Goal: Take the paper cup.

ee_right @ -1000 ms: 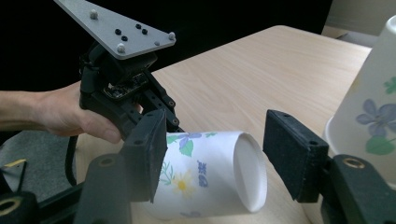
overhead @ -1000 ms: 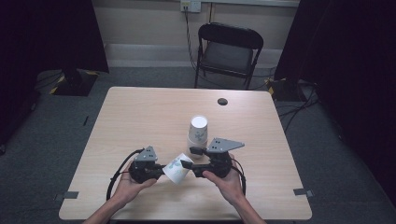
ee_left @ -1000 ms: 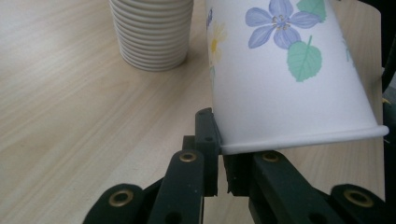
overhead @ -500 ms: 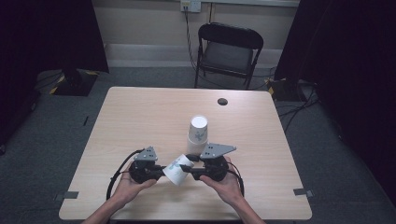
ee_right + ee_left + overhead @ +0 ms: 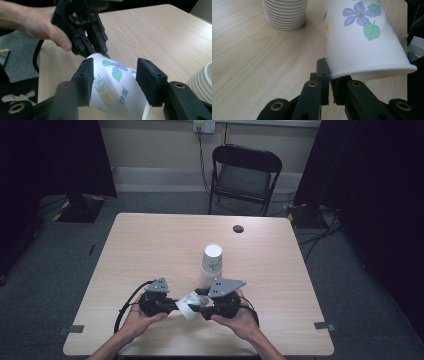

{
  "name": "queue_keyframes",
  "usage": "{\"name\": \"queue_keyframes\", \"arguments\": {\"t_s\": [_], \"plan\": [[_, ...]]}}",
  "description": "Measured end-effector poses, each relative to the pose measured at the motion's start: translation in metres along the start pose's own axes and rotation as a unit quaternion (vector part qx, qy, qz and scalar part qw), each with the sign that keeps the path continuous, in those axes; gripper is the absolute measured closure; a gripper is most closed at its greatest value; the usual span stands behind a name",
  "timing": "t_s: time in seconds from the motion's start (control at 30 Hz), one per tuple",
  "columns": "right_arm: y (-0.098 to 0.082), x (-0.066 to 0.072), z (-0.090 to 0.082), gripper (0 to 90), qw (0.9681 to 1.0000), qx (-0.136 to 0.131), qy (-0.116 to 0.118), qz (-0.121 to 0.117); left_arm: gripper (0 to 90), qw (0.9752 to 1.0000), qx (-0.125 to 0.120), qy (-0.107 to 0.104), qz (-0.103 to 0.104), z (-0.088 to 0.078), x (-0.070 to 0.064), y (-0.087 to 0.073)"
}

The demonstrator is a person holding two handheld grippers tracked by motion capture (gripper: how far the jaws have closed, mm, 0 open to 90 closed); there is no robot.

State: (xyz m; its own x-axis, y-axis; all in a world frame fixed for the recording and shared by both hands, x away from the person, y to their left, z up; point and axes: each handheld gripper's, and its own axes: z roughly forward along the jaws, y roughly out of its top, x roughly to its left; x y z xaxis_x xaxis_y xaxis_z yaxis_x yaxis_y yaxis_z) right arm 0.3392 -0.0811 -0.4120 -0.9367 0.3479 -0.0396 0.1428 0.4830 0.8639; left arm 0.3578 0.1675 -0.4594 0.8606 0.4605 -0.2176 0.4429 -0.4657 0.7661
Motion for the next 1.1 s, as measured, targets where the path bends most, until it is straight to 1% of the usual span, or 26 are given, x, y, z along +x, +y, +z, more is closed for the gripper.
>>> {"name": "queue_keyframes", "arguments": {"t_s": [0.03, 0.1, 0.13, 0.17, 0.23, 0.27, 0.3, 0.33, 0.4, 0.43, 0.47, 0.5, 0.57, 0.6, 0.63, 0.7, 0.73, 0.77, 0.8, 0.83, 0.87, 0.9, 0.97, 1.0, 1.03, 1.1], "plan": [[-0.001, 0.0, 0.0, 43.2, 1.0, 0.004, -0.001, -0.004, 86.3, 0.9999, -0.008, -0.003, -0.007, -0.001, 0.0, 0.0], [-0.003, 0.001, 0.001, 39.6, 0.9999, 0.009, -0.004, -0.007, 86.8, 0.9999, -0.009, -0.005, -0.009, -0.002, 0.001, 0.0], [-0.003, 0.001, 0.001, 39.6, 0.9999, 0.009, -0.004, -0.007, 86.8, 0.9998, -0.014, -0.006, -0.013, -0.003, 0.002, 0.0], [-0.004, 0.002, 0.002, 37.4, 0.9998, 0.013, -0.004, -0.015, 87.2, 0.9998, -0.014, -0.008, -0.015, -0.003, 0.003, 0.0], [-0.005, 0.003, 0.003, 35.7, 0.9997, 0.013, -0.004, -0.018, 87.2, 0.9997, -0.016, -0.01, -0.017, -0.003, 0.004, 0.0], [-0.005, 0.005, 0.004, 30.1, 0.9994, 0.015, -0.007, -0.031, 87.3, 0.9995, -0.02, -0.013, -0.022, -0.004, 0.004, 0.0], [-0.005, 0.005, 0.004, 30.1, 0.9994, 0.015, -0.007, -0.031, 87.4, 0.9995, -0.02, -0.013, -0.022, -0.004, 0.004, 0.0], [-0.006, 0.007, 0.006, 26.1, 0.9985, 0.025, -0.009, -0.048, 87.6, 0.9992, -0.024, -0.017, -0.027, -0.005, 0.006, -0.001], [-0.007, 0.007, 0.007, 25.0, 0.9982, 0.029, -0.007, -0.053, 87.7, 0.9992, -0.028, -0.017, -0.023, -0.006, 0.006, -0.001], [-0.008, 0.009, 0.008, 23.5, 0.9974, 0.035, -0.009, -0.063, 87.9, 0.999, -0.031, -0.018, -0.026, -0.007, 0.006, -0.001], [-0.01, 0.012, 0.011, 21.1, 0.9958, 0.045, -0.013, -0.078, 88.2, 0.9986, -0.036, -0.021, -0.033, -0.008, 0.008, -0.002], [-0.011, 0.012, 0.012, 20.2, 0.9952, 0.049, -0.014, -0.083, 88.3, 0.9986, -0.036, -0.021, -0.033, -0.008, 0.008, -0.002], [-0.012, 0.013, 0.014, 19.4, 0.9951, 0.051, -0.015, -0.083, 88.4, 0.9985, -0.038, -0.022, -0.034, -0.009, 0.009, -0.002], [-0.013, 0.013, 0.016, 17.1, 0.9941, 0.058, -0.017, -0.09, 88.4, 0.9982, -0.039, -0.026, -0.038, -0.009, 0.009, -0.002], [-0.013, 0.013, 0.016, 17.1, 0.9941, 0.058, -0.017, -0.09, 88.4, 0.9982, -0.039, -0.026, -0.038, -0.009, 0.009, -0.002], [-0.014, 0.016, 0.02, 16.9, 0.991, 0.074, -0.024, -0.109, 88.5, 0.998, -0.034, -0.027, -0.045, -0.009, 0.01, -0.002], [-0.014, 0.016, 0.02, 16.9, 0.991, 0.074, -0.024, -0.109, 88.5, 0.998, -0.034, -0.027, -0.045, -0.009, 0.01, -0.002], [-0.015, 0.018, 0.022, 17.3, 0.9892, 0.083, -0.023, -0.119, 88.5, 0.9977, -0.035, -0.031, -0.05, -0.008, 0.01, -0.002], [-0.017, 0.022, 0.026, 16.5, 0.9866, 0.094, -0.027, -0.13, 88.6, 0.9974, -0.036, -0.034, -0.052, -0.008, 0.01, -0.002], [-0.017, 0.022, 0.026, 16.5, 0.9866, 0.094, -0.027, -0.13, 88.6, 0.9974, -0.035, -0.037, -0.051, -0.007, 0.01, -0.002], [-0.017, 0.024, 0.03, 16.0, 0.985, 0.101, -0.03, -0.136, 88.6, 0.9963, -0.042, -0.046, -0.059, -0.007, 0.01, -0.002], [-0.017, 0.024, 0.032, 16.2, 0.9849, 0.102, -0.03, -0.137, 88.6, 0.9958, -0.044, -0.05, -0.063, -0.007, 0.01, -0.002], [-0.017, 0.024, 0.033, 17.1, 0.9845, 0.104, -0.032, -0.138, 88.6, 0.9952, -0.048, -0.053, -0.067, -0.007, 0.01, -0.002], [-0.017, 0.025, 0.036, 18.4, 0.9829, 0.108, -0.038, -0.144, 88.5, 0.9952, -0.047, -0.053, -0.067, -0.008, 0.011, -0.002], [-0.017, 0.025, 0.036, 18.4, 0.9829, 0.108, -0.038, -0.144, 88.5, 0.9952, -0.047, -0.053, -0.067, -0.008, 0.011, -0.002], [-0.017, 0.025, 0.037, 20.9, 0.9829, 0.111, -0.04, -0.141, 88.4, 0.9942, -0.053, -0.055, -0.076, -0.008, 0.011, -0.003]]}}
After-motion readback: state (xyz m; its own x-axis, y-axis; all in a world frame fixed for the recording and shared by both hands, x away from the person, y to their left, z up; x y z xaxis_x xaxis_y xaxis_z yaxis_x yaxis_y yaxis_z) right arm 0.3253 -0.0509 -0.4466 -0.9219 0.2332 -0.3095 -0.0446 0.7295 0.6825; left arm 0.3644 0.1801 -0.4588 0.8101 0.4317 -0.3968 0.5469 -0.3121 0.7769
